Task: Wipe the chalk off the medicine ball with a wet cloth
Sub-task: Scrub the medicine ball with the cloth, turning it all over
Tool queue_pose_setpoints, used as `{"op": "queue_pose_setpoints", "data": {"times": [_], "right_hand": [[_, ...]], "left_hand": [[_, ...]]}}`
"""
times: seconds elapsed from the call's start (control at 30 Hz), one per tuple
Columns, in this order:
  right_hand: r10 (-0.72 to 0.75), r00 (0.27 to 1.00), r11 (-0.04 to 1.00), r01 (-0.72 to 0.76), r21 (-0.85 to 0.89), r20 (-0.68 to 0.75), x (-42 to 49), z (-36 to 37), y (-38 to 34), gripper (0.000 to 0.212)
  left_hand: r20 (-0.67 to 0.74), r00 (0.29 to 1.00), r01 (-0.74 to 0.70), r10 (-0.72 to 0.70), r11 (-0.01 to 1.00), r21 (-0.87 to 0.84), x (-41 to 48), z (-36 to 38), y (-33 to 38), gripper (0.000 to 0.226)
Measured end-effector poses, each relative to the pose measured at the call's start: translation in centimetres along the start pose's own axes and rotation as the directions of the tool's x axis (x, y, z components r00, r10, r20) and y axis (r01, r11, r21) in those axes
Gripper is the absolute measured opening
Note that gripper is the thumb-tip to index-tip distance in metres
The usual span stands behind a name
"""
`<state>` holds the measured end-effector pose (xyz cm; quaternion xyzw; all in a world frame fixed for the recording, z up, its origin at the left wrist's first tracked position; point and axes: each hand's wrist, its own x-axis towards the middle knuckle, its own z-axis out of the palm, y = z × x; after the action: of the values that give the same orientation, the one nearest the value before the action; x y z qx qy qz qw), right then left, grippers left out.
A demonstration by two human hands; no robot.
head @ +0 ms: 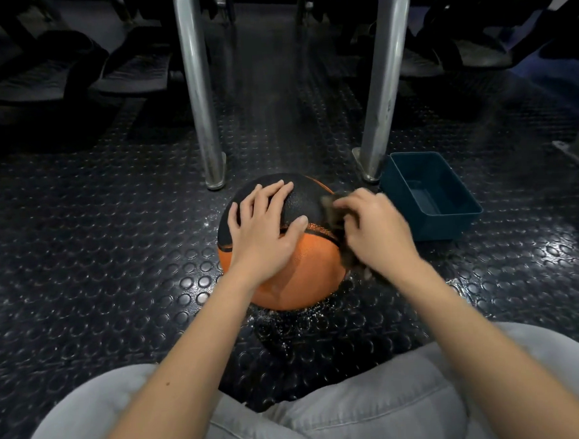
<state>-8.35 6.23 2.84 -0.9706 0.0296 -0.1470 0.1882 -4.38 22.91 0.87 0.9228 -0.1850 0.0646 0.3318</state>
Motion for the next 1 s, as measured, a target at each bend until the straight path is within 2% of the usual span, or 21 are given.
{"op": "queue_pose_setpoints", "data": {"times": [0.07,0.1,0.23,0.27,0.43,0.5,0.57,0.63,0.77,0.8,0.83,0.93,1.0], "right_hand": [[0.117,0.993,0.993,-0.117,0.005,0.01,0.9,-0.1,1.2,0.032],[0.124,0.992,0.992,-0.124,0.018,0.003,0.6,-0.1,1.0,0.032],[-0.107,0.994,0.992,0.107,0.066,-0.005,-3.1,0.0,-2.3,0.03],[-0.127,0.992,0.99,0.126,0.065,0.008,-3.1,0.0,-2.2,0.03],[0.123,0.992,0.991,-0.123,0.044,-0.008,0.1,0.1,1.2,0.03],[0.066,0.997,0.996,-0.064,0.07,-0.037,-1.0,0.3,0.2,0.03],[-0.077,0.996,0.989,0.081,0.12,-0.038,-3.0,0.4,-1.7,0.028],[-0.11,0.994,0.985,0.109,0.135,-0.002,-3.0,0.4,-1.6,0.028],[0.17,0.985,0.977,-0.171,0.125,0.018,0.7,0.2,1.7,0.032],[0.188,0.982,0.975,-0.188,0.12,0.011,0.6,0.2,1.7,0.032],[0.16,0.987,0.981,-0.158,0.11,-0.002,0.1,0.3,1.1,0.032],[-0.067,0.997,0.985,0.072,0.156,-0.036,-2.6,0.3,-1.8,0.03],[-0.097,0.994,0.977,0.105,0.183,-0.052,-2.2,0.2,-1.6,0.029]], "left_hand": [[0.004,1.0,-0.007,0.007,1.0,-0.003,-0.1,0.1,0.2,0.053],[0.002,1.0,-0.006,0.006,1.0,0.001,0.0,0.2,0.2,0.053],[-0.025,1.0,0.007,-0.006,1.0,0.017,0.3,0.2,-0.2,0.052],[-0.026,1.0,0.005,-0.005,1.0,0.017,0.3,0.2,-0.3,0.053],[-0.022,1.0,-0.016,0.016,1.0,0.003,0.3,0.4,0.1,0.056],[-0.035,0.999,-0.005,0.005,1.0,0.015,0.6,0.6,0.1,0.053],[-0.047,0.999,0.003,-0.002,1.0,0.028,0.6,0.6,-0.1,0.058],[-0.04,0.999,0.005,-0.004,1.0,0.025,0.7,0.6,-0.2,0.065],[-0.041,0.999,-0.013,0.013,1.0,0.015,0.7,0.5,-0.1,0.066],[-0.044,0.999,-0.016,0.016,1.0,0.015,0.8,0.6,-0.1,0.066],[-0.052,0.999,-0.016,0.017,1.0,0.018,0.8,0.6,-0.1,0.067],[-0.07,0.997,-0.022,0.022,1.0,0.005,0.7,0.6,-0.7,0.078],[-0.053,0.998,-0.032,0.03,0.999,-0.028,1.0,0.4,-1.1,0.082]]}}
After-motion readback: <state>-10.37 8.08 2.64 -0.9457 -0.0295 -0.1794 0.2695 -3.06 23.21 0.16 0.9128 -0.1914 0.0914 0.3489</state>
